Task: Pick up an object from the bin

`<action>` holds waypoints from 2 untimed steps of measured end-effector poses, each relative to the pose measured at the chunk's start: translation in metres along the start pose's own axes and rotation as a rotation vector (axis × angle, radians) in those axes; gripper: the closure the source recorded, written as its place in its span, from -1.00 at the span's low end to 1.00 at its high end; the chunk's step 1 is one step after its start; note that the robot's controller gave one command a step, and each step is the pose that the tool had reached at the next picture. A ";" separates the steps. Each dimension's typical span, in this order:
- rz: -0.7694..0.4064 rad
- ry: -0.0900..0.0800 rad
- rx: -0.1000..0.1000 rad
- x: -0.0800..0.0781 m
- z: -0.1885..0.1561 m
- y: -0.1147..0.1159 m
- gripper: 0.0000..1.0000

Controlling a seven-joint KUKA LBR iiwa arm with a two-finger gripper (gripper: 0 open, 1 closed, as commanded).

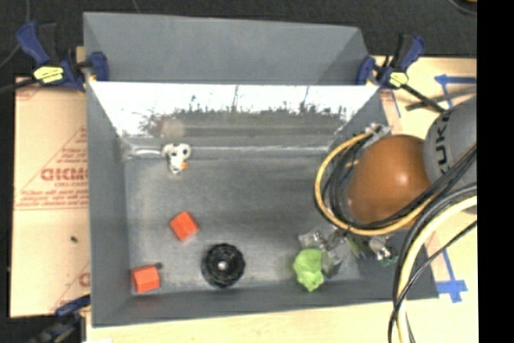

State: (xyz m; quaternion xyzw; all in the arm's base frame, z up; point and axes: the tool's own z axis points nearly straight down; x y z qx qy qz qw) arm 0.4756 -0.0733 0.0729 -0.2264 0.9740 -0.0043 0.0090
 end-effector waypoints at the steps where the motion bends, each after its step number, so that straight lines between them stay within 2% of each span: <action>1: -0.005 0.002 -0.002 0.001 0.002 0.002 1.00; 2: -0.062 0.000 0.001 -0.001 0.002 0.005 1.00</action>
Offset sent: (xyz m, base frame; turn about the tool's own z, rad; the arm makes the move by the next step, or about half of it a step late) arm -0.0030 0.0062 -0.0029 -0.0640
